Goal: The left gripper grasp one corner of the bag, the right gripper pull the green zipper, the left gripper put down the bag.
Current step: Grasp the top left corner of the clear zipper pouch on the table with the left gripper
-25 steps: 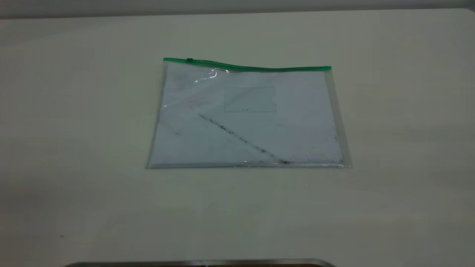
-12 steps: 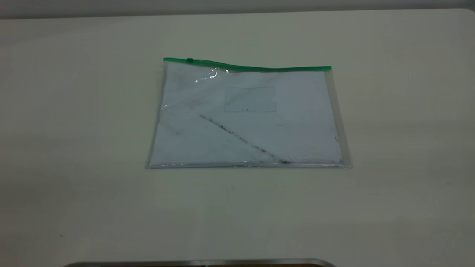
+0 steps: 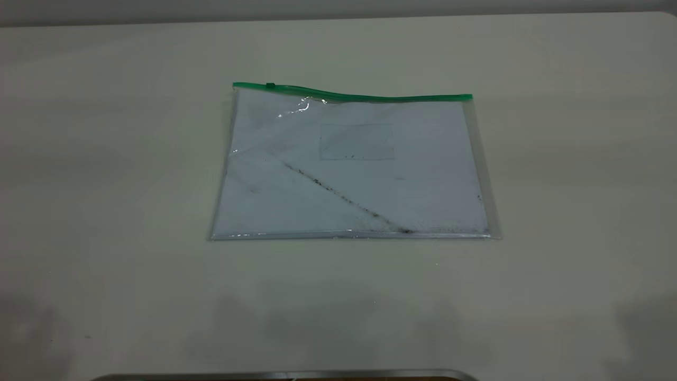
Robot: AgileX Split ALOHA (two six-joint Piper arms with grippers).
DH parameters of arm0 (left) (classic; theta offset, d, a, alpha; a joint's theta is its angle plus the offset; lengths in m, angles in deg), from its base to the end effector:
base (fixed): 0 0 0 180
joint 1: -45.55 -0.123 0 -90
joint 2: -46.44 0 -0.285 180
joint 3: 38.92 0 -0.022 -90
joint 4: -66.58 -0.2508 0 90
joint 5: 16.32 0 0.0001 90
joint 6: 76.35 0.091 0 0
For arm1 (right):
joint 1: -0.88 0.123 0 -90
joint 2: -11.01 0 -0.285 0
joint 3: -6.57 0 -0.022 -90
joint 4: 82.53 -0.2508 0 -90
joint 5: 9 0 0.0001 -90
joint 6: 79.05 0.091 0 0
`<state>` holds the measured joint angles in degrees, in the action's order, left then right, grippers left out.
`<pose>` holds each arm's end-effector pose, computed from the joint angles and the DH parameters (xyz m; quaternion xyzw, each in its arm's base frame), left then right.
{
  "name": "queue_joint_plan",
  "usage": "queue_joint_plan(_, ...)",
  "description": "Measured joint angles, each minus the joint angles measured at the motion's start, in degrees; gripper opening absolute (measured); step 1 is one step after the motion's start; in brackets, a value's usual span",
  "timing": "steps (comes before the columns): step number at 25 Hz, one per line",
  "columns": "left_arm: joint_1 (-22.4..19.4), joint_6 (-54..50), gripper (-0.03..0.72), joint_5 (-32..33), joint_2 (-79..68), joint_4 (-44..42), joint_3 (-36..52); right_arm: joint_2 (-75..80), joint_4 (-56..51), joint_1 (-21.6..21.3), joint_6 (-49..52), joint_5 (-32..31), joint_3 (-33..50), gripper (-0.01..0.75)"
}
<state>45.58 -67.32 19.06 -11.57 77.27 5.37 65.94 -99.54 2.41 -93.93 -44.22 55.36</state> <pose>0.1601 -0.0099 0.2663 0.0221 0.9297 -0.0493 0.3644 0.1449 0.0193 0.2517 -0.0498 0.9286 0.0811 0.3587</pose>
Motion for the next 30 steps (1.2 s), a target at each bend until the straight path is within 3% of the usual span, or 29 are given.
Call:
queue_joint_plan(6,0.0,13.06,0.591,-6.73,-24.14,11.81,-8.81,15.97,-19.06,0.6,-21.09,10.53,-0.58,0.532)
queue_joint_plan(11,0.0,26.82,0.59,-8.09,-43.67,24.66,-20.11,28.15,-39.32,5.71,-43.93,12.27,-4.92,0.534)
queue_joint_plan(15,0.0,37.69,0.59,-8.2,-58.17,35.18,-29.9,37.58,-52.36,9.66,-55.86,12.38,-10.25,0.534)
queue_joint_plan(20,0.0,45.61,0.59,-5.98,-73.18,42.43,-41.74,45.26,-61.88,11.1,-62.08,9.44,-15.71,0.534)
queue_joint_plan(30,2.28,46.52,0.589,-4.7,-91.11,44.8,-56.86,47.0,-63.51,11.1,-63.63,8.56,-18.79,0.534)
